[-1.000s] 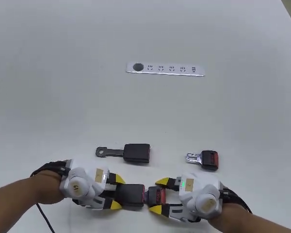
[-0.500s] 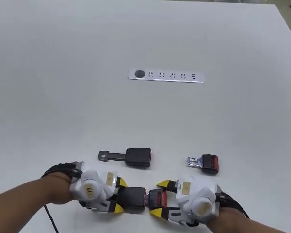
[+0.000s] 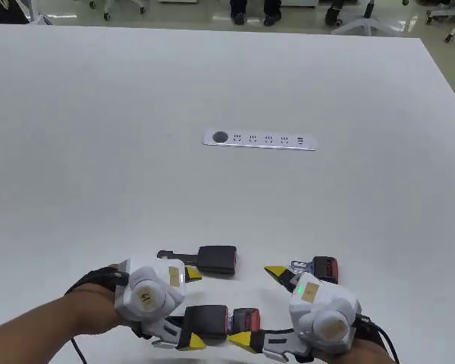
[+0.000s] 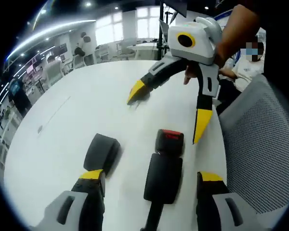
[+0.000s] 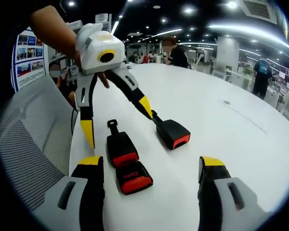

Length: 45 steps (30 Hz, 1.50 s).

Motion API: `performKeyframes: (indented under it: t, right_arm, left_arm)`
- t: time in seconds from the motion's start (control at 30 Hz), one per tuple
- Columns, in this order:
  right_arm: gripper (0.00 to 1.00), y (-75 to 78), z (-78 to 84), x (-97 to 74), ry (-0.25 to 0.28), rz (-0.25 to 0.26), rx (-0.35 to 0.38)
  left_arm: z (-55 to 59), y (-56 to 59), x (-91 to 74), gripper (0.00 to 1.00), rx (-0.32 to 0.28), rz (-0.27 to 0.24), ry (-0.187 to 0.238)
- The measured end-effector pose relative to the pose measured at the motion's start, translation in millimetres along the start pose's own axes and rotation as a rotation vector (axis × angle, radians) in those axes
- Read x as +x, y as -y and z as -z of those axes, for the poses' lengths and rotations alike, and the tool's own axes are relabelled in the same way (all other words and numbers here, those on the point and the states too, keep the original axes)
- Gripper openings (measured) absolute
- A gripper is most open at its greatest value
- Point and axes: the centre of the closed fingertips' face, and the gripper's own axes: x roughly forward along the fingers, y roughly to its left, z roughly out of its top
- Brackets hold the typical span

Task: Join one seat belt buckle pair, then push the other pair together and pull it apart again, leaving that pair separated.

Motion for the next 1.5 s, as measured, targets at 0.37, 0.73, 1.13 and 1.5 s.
performKeyframes:
  t: [0.37, 0.73, 1.13, 1.5]
  right_arm:
    - [0.82, 35.1, -13.3, -29.9, 0.096, 0.110, 0.093]
    - [0.86, 78.7, -3.9, -65.8, 0.059, 0.134, 0.089]
    - [0.84, 105.3, 15.5, -77.3, -0.007, 0.080, 0.092]
    - [0.84, 118.4, 40.9, -66.5, -0.079, 0.010, 0.075]
  left_arm:
    - [-29.2, -18.1, -23.8, 0.82, -0.064, -0.101, 0.077]
    - [-45.2, -48.9, -38.7, 0.74, -0.063, -0.141, 0.120]
    - [-47.1, -67.6, -27.7, 0.74, -0.041, -0.078, 0.085]
    - [-29.9, -70.3, -5.4, 0.75, -0.045, 0.017, 0.028]
